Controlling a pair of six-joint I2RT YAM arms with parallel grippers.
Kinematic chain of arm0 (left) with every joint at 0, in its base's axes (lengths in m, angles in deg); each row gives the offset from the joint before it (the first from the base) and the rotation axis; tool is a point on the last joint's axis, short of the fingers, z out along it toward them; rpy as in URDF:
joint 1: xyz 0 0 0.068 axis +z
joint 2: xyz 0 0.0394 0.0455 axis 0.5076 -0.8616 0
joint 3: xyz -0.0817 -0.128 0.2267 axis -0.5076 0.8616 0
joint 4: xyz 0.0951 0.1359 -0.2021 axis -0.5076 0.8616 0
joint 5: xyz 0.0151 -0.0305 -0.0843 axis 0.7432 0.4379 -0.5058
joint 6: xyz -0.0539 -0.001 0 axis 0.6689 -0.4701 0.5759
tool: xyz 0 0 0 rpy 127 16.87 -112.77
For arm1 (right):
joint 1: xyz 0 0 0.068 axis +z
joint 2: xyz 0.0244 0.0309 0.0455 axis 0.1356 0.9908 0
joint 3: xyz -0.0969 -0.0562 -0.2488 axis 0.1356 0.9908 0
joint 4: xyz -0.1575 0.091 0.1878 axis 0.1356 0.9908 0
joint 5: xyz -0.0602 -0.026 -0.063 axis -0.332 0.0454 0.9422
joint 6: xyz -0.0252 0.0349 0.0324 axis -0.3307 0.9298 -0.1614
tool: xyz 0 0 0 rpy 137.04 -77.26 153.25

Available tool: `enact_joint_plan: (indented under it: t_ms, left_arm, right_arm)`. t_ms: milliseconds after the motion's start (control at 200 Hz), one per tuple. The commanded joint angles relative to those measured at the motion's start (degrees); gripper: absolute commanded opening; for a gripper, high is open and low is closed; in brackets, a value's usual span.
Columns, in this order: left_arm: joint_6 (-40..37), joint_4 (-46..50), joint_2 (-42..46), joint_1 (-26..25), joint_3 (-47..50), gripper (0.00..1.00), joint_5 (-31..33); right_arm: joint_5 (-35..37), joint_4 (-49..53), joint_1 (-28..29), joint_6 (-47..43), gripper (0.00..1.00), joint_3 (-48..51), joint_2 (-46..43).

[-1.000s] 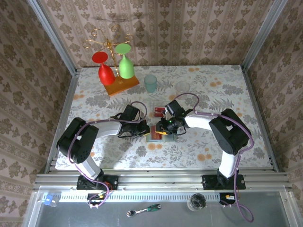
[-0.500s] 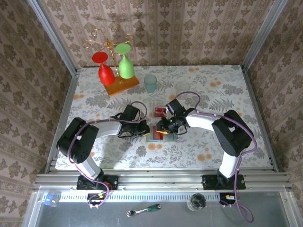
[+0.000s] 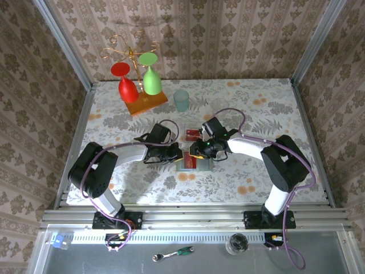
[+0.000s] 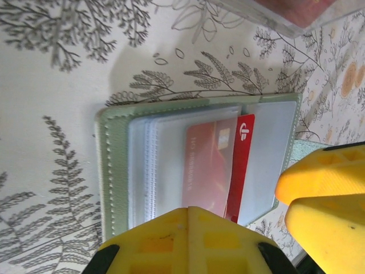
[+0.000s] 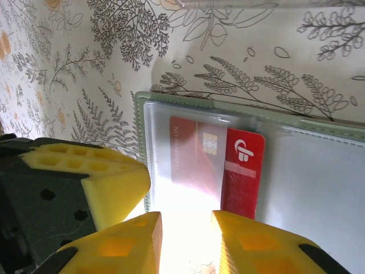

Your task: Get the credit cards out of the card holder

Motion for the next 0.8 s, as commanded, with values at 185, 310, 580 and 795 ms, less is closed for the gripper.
enact_joint_plan:
  t_ms: [185,310,580,795]
  left_arm:
    - [-1.04,0.41,-1.95,-0.8,-1.73,0.0,-1.11]
    - [-1.09,0.41,-2.53,-0.93,-1.68,0.0,-1.29]
    - [-1.57,1.13,-3.01,-1.01,-1.86,0.0,-0.96]
    - [-1.49,1.6,-3.69,-1.01,-1.41,0.0,-0.67]
  right_arm:
    - [0.91,1.34,-0.65,-1.19,0.31,1.47,-1.19]
    - [0.68,0.99,-0.65,-1.07,0.32,1.68,-0.76]
    - [0.25,0.73,-0.65,-1.14,0.32,1.69,0.5]
    - [0.35,0.84,-0.74,-1.41,0.32,1.85,1.38]
